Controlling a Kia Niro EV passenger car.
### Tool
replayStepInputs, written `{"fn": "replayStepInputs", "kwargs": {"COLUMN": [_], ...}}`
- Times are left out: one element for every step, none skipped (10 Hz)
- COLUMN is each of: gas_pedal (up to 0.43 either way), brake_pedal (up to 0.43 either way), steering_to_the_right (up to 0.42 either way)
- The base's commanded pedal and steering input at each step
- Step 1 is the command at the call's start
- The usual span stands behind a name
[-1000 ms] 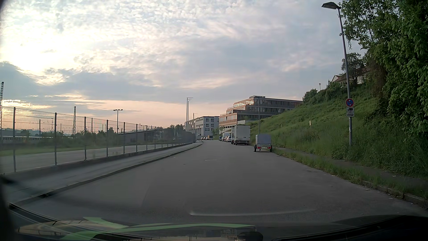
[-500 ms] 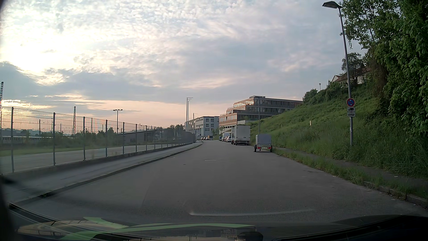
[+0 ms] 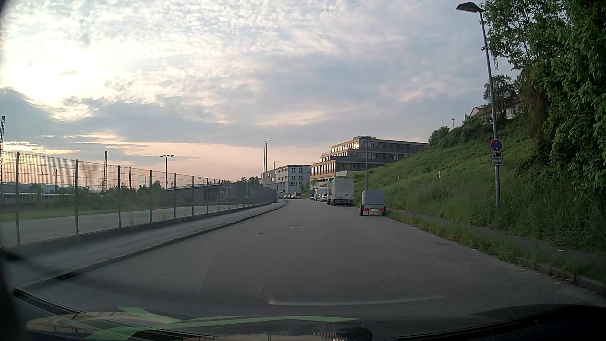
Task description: Follow the waypoints while adhering to traffic rules and regulations
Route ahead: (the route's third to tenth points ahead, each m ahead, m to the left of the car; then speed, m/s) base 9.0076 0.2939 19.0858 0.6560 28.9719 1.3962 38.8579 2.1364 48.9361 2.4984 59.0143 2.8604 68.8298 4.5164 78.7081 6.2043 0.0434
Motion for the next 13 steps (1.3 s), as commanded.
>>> {"fn": "replayStepInputs", "kwargs": {"gas_pedal": [0.000,0.000,0.000,0.000,0.000,0.000,0.000,0.000,0.000,0.000,0.000,0.000,0.000], "brake_pedal": [0.152,0.152,0.152,0.152,0.152,0.152,0.152,0.152,0.152,0.152,0.152,0.152,0.159], "steering_to_the_right": [0.000,0.000,0.000,0.000,0.000,0.000,0.000,0.000,0.000,0.000,0.000,0.000,0.000]}}
